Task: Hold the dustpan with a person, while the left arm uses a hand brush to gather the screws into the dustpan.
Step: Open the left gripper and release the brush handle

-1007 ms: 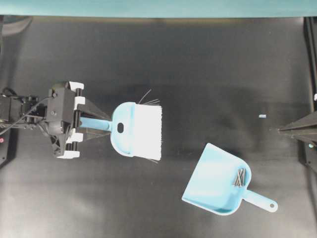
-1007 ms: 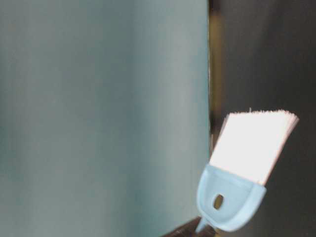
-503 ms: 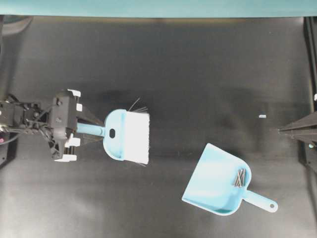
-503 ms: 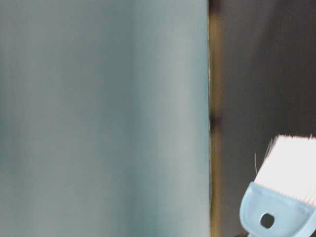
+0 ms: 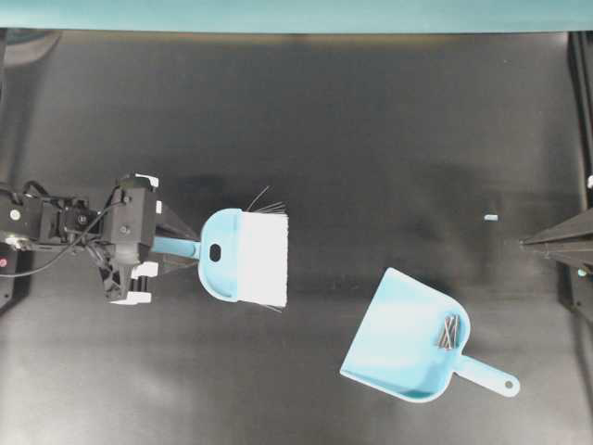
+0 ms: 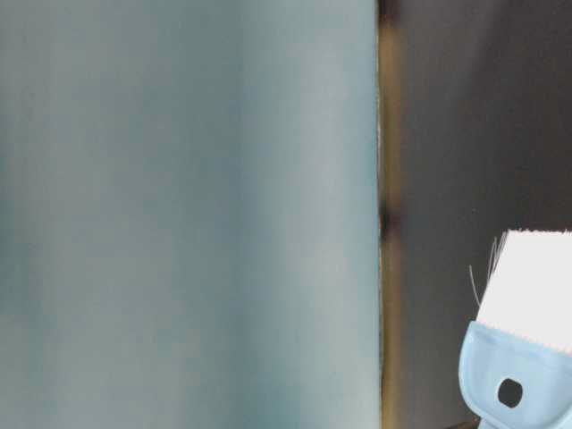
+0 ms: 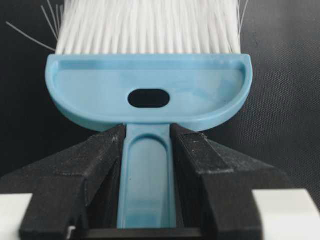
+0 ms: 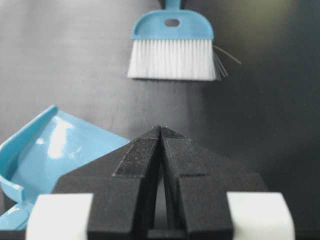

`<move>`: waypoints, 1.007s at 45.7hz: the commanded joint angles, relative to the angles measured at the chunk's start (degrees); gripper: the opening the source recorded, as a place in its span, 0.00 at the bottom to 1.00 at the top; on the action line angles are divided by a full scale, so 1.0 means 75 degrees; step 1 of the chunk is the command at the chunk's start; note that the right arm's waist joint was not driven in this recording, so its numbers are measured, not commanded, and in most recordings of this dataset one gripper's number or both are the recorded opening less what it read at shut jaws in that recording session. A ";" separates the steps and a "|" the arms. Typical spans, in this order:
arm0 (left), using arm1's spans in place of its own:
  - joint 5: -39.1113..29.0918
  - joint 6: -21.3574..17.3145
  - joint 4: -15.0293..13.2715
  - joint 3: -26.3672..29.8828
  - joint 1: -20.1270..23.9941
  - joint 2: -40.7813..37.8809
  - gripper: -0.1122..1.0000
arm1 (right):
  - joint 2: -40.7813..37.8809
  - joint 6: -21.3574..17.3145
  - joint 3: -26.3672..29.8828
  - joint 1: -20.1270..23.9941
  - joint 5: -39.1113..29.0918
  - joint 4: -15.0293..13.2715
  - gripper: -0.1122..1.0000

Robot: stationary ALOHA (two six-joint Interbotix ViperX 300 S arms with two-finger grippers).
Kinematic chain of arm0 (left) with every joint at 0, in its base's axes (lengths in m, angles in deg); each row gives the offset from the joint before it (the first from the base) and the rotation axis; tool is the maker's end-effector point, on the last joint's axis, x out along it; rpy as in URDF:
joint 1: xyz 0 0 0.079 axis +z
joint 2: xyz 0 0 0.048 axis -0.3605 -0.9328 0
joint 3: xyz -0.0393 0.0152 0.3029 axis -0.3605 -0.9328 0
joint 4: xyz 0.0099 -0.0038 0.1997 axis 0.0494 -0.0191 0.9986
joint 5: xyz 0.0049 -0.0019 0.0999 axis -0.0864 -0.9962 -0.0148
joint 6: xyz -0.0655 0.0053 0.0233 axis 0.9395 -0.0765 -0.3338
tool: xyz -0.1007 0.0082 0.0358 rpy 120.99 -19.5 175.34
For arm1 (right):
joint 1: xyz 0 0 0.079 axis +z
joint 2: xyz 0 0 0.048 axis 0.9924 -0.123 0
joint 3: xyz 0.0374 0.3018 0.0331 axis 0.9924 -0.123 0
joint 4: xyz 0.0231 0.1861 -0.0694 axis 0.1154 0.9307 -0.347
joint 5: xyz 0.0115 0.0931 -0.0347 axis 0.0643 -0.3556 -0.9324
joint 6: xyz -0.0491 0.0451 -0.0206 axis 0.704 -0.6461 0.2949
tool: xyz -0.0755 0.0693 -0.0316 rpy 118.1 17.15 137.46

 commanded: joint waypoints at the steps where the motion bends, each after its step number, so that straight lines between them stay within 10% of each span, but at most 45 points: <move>1: 0.0047 0.0012 0.0023 0.0094 0.0012 0.0035 0.51 | -0.0047 0.0047 0.0035 0.0000 0.0082 -0.0012 0.10; 9: 0.0082 0.0000 0.0023 0.0117 0.0023 0.0023 0.77 | -0.0047 0.0047 0.0035 0.0000 0.0082 -0.0012 0.10; 46: -0.0797 -0.0012 0.0023 -0.0867 0.0023 0.4699 0.76 | -0.0035 0.0047 0.0035 0.0000 0.0082 0.0000 0.10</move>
